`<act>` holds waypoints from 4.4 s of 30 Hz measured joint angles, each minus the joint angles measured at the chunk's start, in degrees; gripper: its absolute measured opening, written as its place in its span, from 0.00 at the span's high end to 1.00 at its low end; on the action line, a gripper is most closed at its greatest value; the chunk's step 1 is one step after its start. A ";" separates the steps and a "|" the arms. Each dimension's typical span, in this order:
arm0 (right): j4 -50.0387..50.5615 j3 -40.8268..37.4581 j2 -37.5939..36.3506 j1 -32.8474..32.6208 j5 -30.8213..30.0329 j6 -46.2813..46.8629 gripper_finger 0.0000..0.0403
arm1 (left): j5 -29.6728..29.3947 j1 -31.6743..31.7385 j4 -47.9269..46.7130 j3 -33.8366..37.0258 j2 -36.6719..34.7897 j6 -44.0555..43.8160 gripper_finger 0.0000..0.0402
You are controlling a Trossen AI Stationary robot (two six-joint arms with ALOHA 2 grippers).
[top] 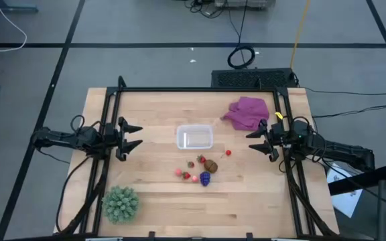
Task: Pick and placing Produce into tupperware
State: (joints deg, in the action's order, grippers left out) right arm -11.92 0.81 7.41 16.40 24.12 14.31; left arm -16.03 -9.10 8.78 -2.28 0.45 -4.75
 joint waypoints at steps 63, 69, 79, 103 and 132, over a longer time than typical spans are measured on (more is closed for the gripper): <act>-30.62 2.15 0.03 -0.02 -5.99 24.68 0.48 | 9.56 -0.03 -0.10 -0.65 0.07 -13.61 0.30; -23.63 14.75 5.33 -0.03 -4.39 8.58 0.48 | 8.06 -0.02 -9.22 -11.17 3.23 -6.76 0.30; 0.18 44.84 42.52 -1.64 -4.56 -6.83 0.48 | -0.32 0.02 -50.71 -39.22 22.87 -12.26 0.30; 71.61 73.69 69.04 -4.18 -16.82 -8.93 0.48 | -7.86 0.02 -62.18 -43.47 40.86 -16.50 0.30; 42.65 44.27 69.10 -5.01 -12.91 3.03 0.48 | -14.84 0.07 -62.10 -43.41 47.18 -19.56 0.30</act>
State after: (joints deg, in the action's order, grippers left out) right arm 30.73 45.08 76.51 11.40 11.20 17.33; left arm -30.87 -9.04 -53.32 -45.69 47.63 -24.32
